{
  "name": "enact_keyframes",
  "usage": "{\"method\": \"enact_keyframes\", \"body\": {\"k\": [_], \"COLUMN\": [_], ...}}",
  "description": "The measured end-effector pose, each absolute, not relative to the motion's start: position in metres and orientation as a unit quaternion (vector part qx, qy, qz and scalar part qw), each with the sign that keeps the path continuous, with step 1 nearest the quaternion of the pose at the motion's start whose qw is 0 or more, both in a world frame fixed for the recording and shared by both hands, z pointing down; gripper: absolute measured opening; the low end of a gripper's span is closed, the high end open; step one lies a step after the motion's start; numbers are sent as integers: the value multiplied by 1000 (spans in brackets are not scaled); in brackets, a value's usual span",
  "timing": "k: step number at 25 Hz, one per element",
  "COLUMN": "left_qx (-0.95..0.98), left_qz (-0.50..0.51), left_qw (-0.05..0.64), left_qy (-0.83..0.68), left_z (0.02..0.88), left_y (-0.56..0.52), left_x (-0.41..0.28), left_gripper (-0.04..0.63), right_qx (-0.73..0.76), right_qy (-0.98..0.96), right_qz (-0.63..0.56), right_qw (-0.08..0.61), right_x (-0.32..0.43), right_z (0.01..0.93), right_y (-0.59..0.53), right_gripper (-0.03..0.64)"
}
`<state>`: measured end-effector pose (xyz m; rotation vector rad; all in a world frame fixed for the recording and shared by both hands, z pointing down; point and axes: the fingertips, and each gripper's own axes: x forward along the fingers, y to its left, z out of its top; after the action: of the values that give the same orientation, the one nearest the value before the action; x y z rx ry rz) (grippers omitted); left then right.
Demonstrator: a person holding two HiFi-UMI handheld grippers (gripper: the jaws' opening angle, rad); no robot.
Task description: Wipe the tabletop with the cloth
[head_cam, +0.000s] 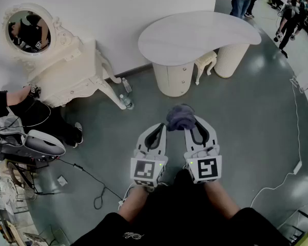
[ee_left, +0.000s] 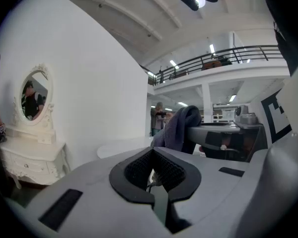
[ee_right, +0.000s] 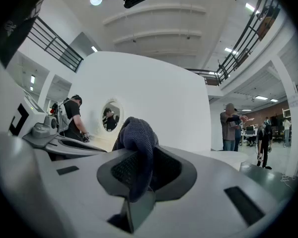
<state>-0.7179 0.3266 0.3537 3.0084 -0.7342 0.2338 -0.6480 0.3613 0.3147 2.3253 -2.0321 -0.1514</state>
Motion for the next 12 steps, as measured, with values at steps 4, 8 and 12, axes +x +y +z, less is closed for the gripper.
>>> {"method": "enact_keyframes", "body": {"k": [4, 8, 12], "left_qx": [967, 964, 960], "left_qz": [82, 100, 110], "left_qw": [22, 29, 24], "left_qy": [-241, -246, -256], "left_z": [360, 372, 378], "left_y": [314, 308, 296], "left_x": [-684, -660, -633], "left_gripper": [8, 8, 8], "right_qx": [748, 734, 726], "right_qy": [-662, -678, -687], "right_qz": [-41, -34, -29], "right_qw": [9, 11, 24], "right_x": [-613, -588, -555], "right_z": [323, 335, 343], "right_y": [353, 347, 331], "right_gripper": [60, 60, 60]}}
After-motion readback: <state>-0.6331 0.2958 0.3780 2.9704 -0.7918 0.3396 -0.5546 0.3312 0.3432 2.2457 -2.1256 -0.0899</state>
